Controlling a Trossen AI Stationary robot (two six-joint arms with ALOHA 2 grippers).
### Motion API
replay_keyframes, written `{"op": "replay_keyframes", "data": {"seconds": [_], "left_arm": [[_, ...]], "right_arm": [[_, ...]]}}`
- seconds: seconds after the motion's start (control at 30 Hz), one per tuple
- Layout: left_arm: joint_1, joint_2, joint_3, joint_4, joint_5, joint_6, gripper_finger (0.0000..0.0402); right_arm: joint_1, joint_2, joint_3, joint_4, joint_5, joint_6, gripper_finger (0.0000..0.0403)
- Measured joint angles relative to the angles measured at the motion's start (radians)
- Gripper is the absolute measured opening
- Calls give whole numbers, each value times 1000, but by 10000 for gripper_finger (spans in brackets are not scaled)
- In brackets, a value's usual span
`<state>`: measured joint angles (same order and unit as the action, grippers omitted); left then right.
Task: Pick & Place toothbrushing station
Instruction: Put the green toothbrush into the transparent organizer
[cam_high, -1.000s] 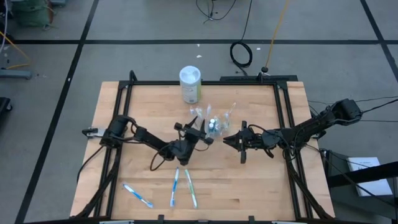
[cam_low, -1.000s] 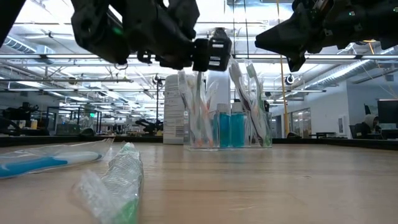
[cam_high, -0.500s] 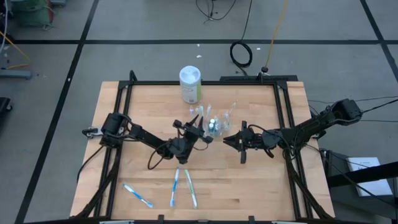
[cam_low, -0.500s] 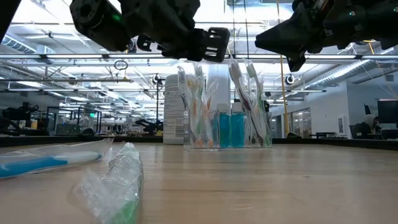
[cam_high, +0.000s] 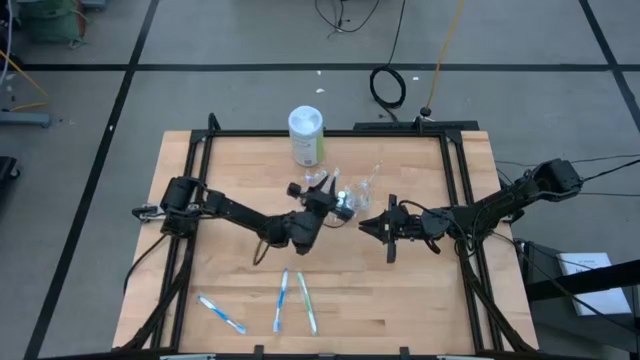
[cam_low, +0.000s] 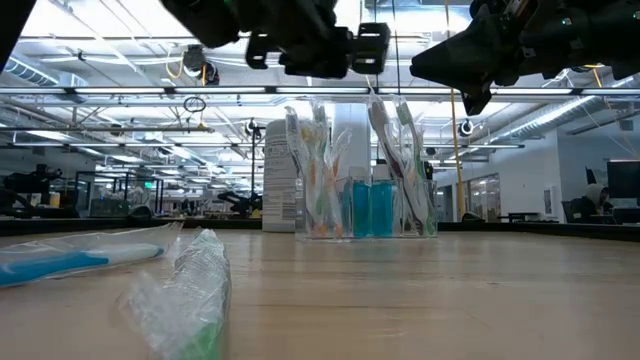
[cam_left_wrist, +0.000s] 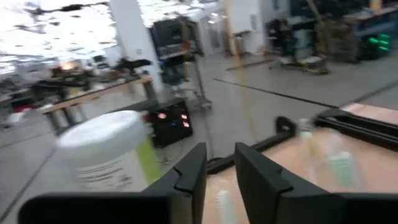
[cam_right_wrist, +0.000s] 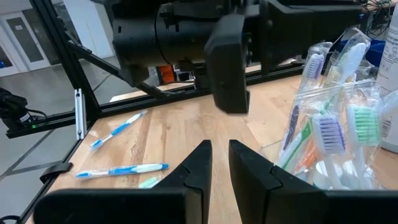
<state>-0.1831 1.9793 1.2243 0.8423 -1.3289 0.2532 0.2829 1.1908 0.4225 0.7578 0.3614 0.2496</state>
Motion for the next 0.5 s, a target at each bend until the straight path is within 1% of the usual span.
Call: {"op": "replay_keyframes", "data": {"seconds": [0.07, 0.17, 0.2, 0.27, 0.37, 0.43, 0.5], "left_arm": [[9, -4, 34, -115, 61, -86, 104], [23, -54, 94, -345, 230, -249, 128], [30, -82, 112, -435, 271, -299, 134], [42, -139, 154, -611, 303, -363, 142], [62, -235, 183, -838, 293, -421, 145], [78, -300, 182, -948, 357, -496, 145], [97, -348, 169, -1042, 456, -595, 145]], "right_arm": [[0, 0, 0, 0, 0, 0, 45], [0, 0, 0, 0, 0, 0, 45], [0, 0, 0, 0, 0, 0, 45], [0, 0, 0, -3, 0, 4, 45], [0, 0, 0, -13, -1, 33, 45], [0, 0, 0, -26, -1, 44, 45], [0, 0, 0, -36, -1, 45, 45]]}}
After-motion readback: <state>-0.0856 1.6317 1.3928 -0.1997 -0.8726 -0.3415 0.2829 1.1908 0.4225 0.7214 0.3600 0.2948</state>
